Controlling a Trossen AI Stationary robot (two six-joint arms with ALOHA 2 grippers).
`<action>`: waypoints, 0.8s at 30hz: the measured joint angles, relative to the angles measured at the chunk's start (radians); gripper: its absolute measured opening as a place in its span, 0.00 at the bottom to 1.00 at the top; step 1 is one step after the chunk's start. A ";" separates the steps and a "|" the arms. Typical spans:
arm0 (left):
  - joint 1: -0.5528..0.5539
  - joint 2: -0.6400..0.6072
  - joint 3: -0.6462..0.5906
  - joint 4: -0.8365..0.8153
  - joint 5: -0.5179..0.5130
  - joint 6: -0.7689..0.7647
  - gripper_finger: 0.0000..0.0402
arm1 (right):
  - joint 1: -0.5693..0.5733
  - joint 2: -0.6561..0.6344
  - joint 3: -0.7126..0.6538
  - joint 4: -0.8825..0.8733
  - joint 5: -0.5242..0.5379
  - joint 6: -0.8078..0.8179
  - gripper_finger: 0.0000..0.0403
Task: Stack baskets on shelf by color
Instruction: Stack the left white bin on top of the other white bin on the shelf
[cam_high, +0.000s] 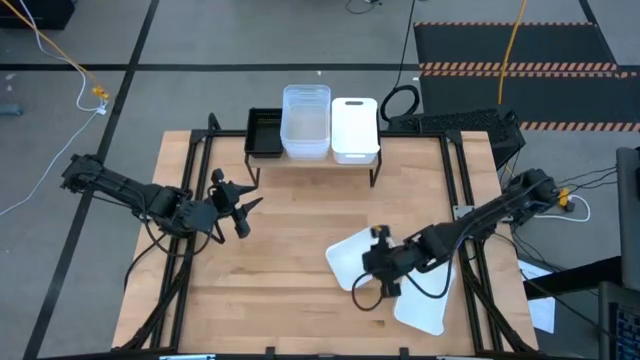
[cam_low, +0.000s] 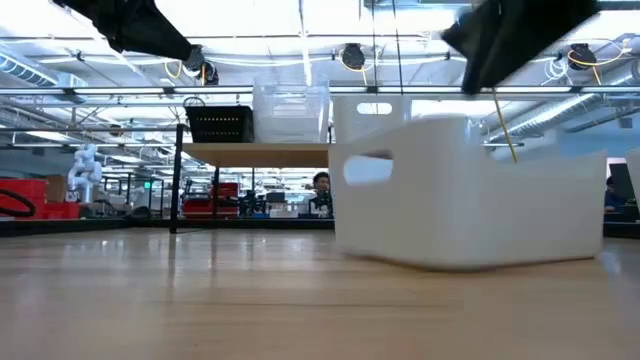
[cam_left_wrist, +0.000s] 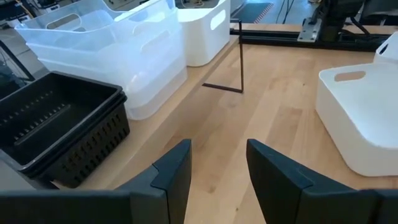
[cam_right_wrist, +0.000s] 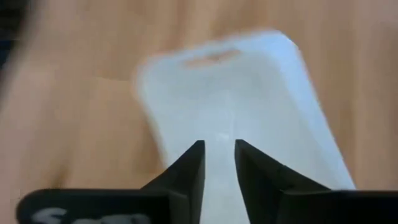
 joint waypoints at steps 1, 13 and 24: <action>0.000 0.000 0.000 -0.001 0.000 0.000 0.39 | -0.001 -0.011 -0.033 0.011 0.034 0.045 0.23; 0.013 0.000 0.000 0.054 -0.001 0.025 0.39 | -0.086 -0.036 -0.165 0.559 0.043 0.544 0.40; 0.014 0.000 0.000 0.040 0.000 0.039 0.39 | -0.086 0.226 -0.128 0.661 0.228 0.772 0.38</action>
